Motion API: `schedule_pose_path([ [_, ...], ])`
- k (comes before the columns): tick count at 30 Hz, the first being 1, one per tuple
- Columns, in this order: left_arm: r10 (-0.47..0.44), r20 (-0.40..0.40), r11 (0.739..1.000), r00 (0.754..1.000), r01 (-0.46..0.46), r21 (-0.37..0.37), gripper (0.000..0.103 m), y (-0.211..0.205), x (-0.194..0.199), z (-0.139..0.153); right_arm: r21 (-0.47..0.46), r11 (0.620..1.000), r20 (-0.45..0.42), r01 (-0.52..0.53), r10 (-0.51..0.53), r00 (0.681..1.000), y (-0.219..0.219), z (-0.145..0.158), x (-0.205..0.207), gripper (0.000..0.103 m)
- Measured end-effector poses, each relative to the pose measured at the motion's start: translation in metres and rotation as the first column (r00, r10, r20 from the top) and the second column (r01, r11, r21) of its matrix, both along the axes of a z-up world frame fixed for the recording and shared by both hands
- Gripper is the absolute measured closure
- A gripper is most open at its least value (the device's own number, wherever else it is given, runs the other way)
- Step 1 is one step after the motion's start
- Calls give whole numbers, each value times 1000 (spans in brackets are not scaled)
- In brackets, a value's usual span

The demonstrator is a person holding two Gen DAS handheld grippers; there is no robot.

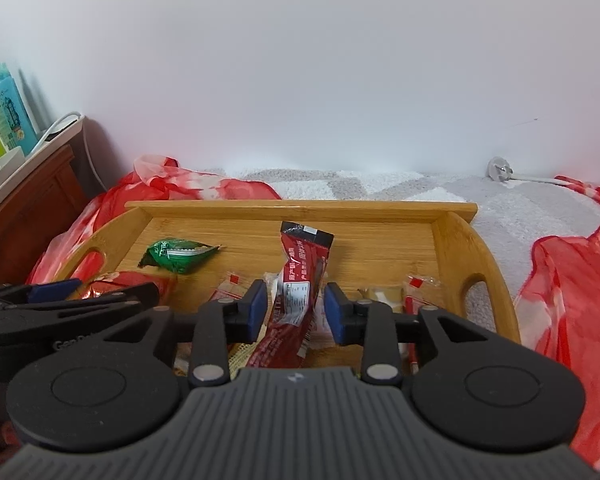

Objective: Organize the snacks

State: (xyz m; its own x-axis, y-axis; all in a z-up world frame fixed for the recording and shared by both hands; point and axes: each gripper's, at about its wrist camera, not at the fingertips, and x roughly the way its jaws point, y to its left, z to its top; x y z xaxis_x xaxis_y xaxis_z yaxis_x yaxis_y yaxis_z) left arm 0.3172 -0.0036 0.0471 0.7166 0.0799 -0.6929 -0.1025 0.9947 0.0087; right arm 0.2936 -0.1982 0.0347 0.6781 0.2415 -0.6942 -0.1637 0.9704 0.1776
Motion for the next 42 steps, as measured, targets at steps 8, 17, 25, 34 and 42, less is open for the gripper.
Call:
schedule_pose_path([
  [8, 0, 8, 1000, 1000, 0, 3, 10, -2, -10, 10, -3, 1000, 17, 2, -2, 1000, -4, 11, -9, 36],
  [17, -1, 16, 1000, 1000, 0, 21, 5, -1, -49, 26, -36, 999, 81, -11, 14, 997, -10, 28, -39, 21],
  [25, -1, 24, 1000, 1000, 0, 14, 4, 2, -93, 47, -46, 999, 126, -22, 27, 992, -11, 49, -77, 13],
  [34, -20, 43, 1000, 999, 21, -8, 1, 10, -151, 68, -22, 999, 174, -28, 31, 984, -10, 70, -135, 10],
  [42, -43, 53, 999, 998, 44, -14, 1, 11, -188, 72, -41, 998, 213, -39, 47, 976, -7, 79, -183, 8],
])
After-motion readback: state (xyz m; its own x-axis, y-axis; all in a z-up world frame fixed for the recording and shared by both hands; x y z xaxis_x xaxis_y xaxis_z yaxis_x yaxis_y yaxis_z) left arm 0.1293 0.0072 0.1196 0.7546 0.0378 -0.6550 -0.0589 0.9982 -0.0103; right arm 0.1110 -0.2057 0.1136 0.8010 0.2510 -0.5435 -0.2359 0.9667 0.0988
